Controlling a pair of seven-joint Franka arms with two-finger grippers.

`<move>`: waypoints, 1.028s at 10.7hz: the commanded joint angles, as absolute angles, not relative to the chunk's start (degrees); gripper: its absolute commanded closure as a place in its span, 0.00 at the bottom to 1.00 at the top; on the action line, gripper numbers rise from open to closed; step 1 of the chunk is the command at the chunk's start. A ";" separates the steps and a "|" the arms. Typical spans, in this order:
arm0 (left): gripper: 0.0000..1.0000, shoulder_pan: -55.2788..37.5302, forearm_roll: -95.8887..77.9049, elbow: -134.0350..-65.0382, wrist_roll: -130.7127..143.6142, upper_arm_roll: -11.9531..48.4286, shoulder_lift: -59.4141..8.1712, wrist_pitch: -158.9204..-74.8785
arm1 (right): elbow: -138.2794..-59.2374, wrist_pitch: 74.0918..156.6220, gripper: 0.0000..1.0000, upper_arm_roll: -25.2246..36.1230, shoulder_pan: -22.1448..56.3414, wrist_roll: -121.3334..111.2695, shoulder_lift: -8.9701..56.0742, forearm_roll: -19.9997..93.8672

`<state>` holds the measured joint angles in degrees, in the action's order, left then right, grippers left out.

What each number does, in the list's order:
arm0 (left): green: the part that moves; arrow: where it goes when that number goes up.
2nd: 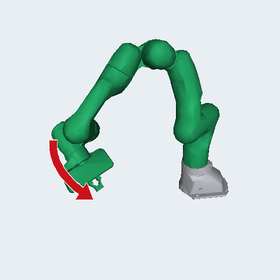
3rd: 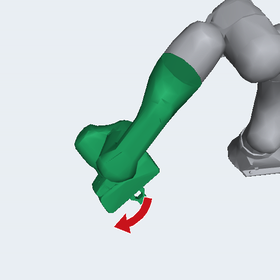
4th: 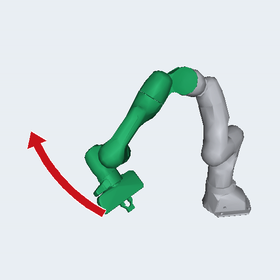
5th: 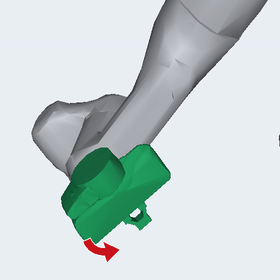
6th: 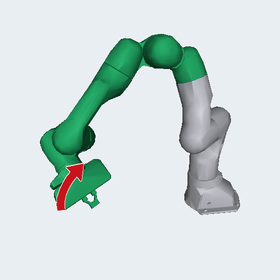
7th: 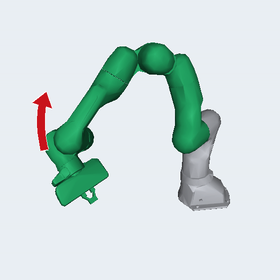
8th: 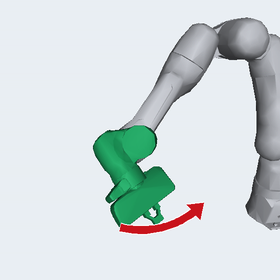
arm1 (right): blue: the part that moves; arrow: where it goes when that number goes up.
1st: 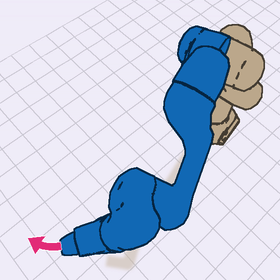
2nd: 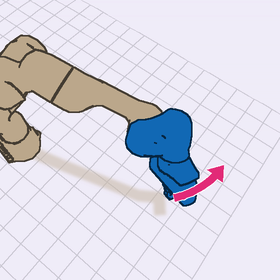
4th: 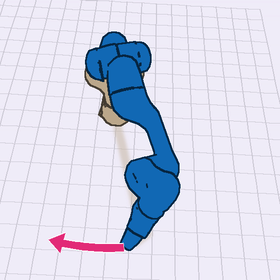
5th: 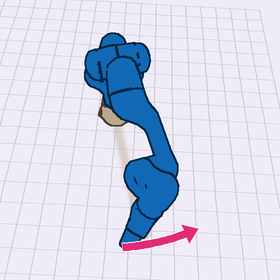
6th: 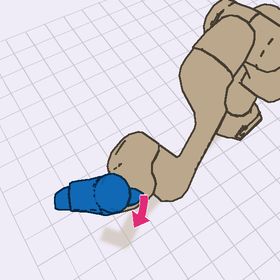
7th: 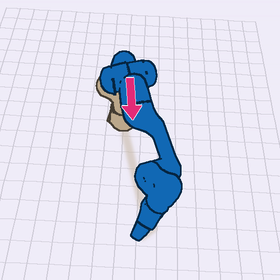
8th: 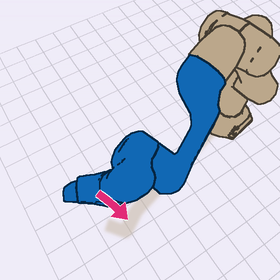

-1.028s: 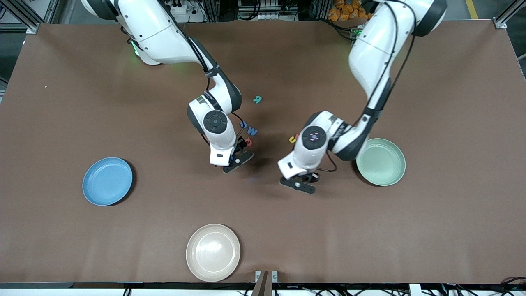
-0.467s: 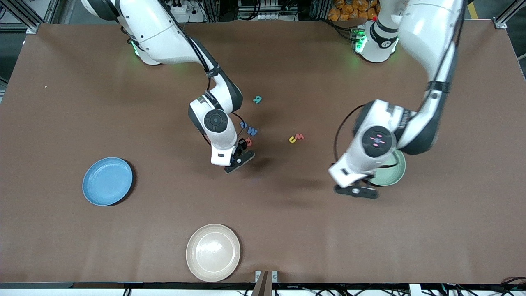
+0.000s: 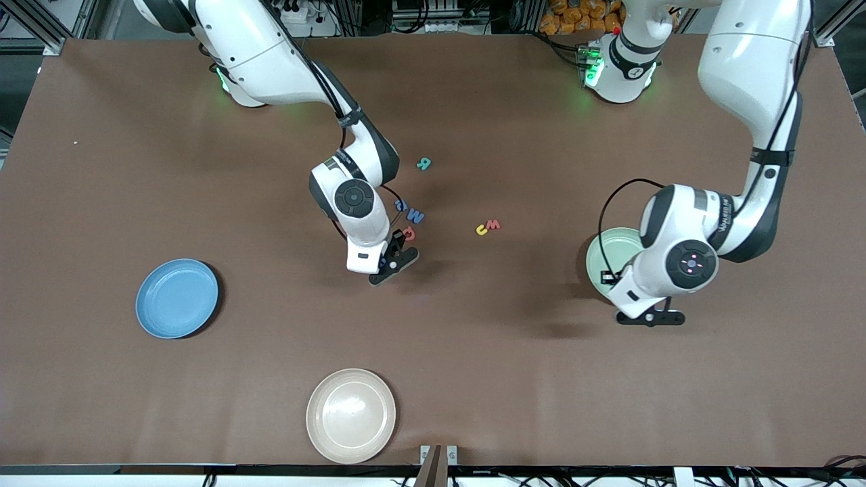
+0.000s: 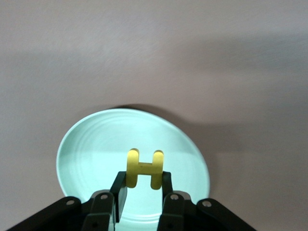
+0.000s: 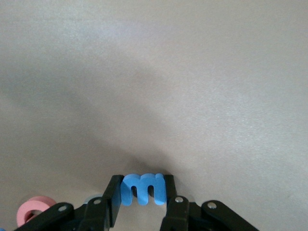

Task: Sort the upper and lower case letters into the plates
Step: 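Drop the H on the green plate while the right gripper grasps the m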

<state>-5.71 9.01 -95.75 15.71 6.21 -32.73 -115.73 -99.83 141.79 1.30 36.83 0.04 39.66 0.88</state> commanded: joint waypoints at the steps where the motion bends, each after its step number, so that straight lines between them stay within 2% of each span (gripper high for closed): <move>1: 0.88 -3.60 8.61 -96.94 16.35 6.94 -32.87 -115.58 | -100.28 139.76 1.00 1.05 33.85 1.05 36.14 0.18; 2: 0.78 -3.69 8.53 -97.29 16.43 6.94 -32.70 -115.49 | -100.28 139.22 1.00 1.05 32.62 1.32 34.56 0.18; 3: 0.61 -3.60 8.61 -97.82 16.44 6.94 -32.26 -115.49 | -100.28 137.39 1.00 1.14 31.22 1.41 33.06 0.18; 4: 0.40 -3.60 8.61 -97.82 16.44 6.94 -32.17 -115.40 | -100.28 135.63 1.00 1.75 29.37 1.41 31.74 0.18; 5: 0.00 -3.69 8.61 -97.82 16.44 6.94 -32.08 -115.14 | -100.28 133.70 1.00 1.84 27.09 1.32 30.60 0.18; 8: 0.00 -5.70 8.61 -97.47 17.83 7.99 -29.63 -114.00 | -100.28 127.02 1.00 1.93 19.18 0.09 28.13 0.18; 11: 0.00 -6.15 8.79 -95.81 27.30 15.71 -28.04 -113.03 | -100.28 123.41 1.00 2.81 12.68 -6.99 26.73 -1.40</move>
<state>-5.42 8.93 -96.13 22.84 12.83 -29.76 -114.45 -98.94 125.26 3.28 15.99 -3.37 28.97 -0.26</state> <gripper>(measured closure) 0.000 0.595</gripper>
